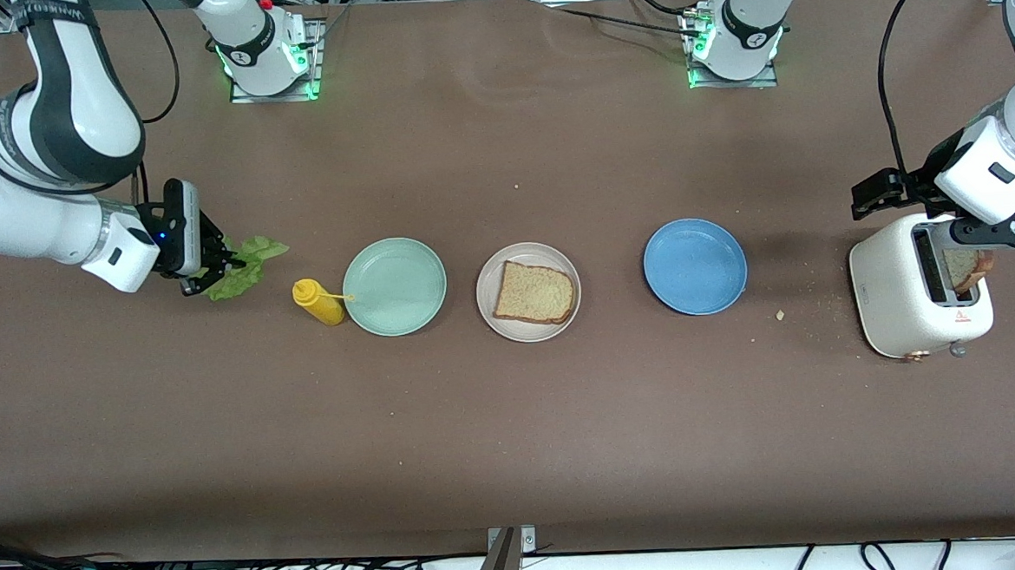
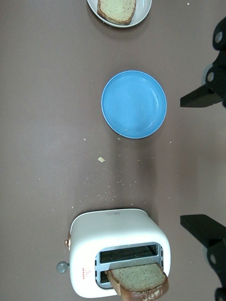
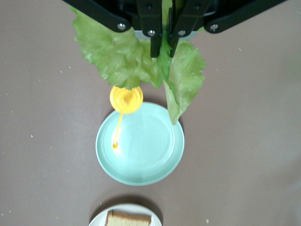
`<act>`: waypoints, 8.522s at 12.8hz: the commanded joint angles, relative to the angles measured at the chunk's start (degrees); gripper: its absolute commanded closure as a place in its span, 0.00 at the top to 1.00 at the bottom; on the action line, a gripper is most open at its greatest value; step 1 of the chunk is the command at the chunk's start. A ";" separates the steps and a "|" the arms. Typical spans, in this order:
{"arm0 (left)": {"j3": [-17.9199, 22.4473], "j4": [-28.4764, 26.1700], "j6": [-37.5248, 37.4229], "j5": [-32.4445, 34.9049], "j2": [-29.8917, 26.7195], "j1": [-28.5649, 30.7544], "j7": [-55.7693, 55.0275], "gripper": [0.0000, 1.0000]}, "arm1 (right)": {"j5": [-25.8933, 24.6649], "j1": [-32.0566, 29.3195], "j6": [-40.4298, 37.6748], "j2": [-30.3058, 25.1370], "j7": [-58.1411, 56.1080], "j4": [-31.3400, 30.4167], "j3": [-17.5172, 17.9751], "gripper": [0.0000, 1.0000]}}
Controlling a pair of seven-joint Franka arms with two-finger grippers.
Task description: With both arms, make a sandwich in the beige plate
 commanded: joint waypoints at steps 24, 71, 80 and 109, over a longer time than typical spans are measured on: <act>-0.27 1.30 -0.22 1.76 0.63 0.18 0.53 1.00 | -6.39 51.79 16.82 41.90 91.03 44.75 -14.87 0.00; 0.25 -10.09 24.43 6.42 6.35 19.95 18.90 1.00 | -22.56 10.58 -21.05 -11.88 95.78 19.35 -8.19 1.00; 0.08 -26.91 35.64 9.58 1.24 23.12 18.99 1.00 | -20.54 10.31 -26.23 -8.98 95.86 21.63 -8.89 1.00; -18.99 -3.10 7.85 -34.57 16.87 13.55 11.26 0.00 | -19.22 10.40 -26.32 -8.01 95.25 22.77 -15.84 1.00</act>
